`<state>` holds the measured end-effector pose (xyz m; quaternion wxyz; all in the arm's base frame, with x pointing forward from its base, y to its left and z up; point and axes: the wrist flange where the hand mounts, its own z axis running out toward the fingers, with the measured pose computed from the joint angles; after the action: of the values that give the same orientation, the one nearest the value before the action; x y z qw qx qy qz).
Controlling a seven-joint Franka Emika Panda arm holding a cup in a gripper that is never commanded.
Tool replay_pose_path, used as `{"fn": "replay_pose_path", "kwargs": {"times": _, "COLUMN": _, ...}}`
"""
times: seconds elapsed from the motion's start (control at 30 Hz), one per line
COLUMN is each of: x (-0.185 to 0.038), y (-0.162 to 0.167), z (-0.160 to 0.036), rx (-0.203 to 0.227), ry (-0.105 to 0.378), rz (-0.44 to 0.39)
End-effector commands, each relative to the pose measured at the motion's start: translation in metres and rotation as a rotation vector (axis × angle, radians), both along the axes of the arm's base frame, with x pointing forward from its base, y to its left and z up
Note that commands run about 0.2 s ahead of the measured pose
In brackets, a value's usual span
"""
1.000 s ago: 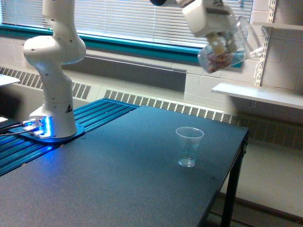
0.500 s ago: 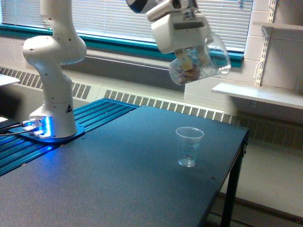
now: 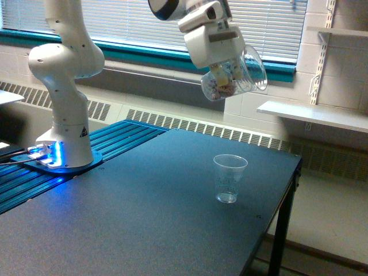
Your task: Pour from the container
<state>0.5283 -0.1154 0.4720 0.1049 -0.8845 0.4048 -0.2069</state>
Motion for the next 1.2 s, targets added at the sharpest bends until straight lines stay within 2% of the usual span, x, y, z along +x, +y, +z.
{"fn": "replay_pose_path", "kwargs": {"times": 0.03, "x": -0.011, "y": 0.046, "z": -0.022, "rx": 0.036, "ry": 0.032, "rz": 0.032}}
{"fn": "replay_pose_path", "kwargs": {"times": 0.43, "x": -0.047, "y": 0.108, "z": -0.062, "rx": 0.091, "ry": 0.100, "rz": 0.046}}
{"fn": "replay_pose_path", "kwargs": {"times": 0.67, "x": -0.067, "y": 0.137, "z": -0.078, "rx": 0.096, "ry": 0.139, "rz": 0.067}}
{"fn": "replay_pose_path", "kwargs": {"times": 0.93, "x": -0.079, "y": 0.152, "z": -0.097, "rx": 0.091, "ry": 0.181, "rz": 0.080}}
{"fn": "replay_pose_path", "kwargs": {"times": 1.2, "x": -0.088, "y": 0.144, "z": -0.124, "rx": 0.110, "ry": 0.249, "rz": 0.048}}
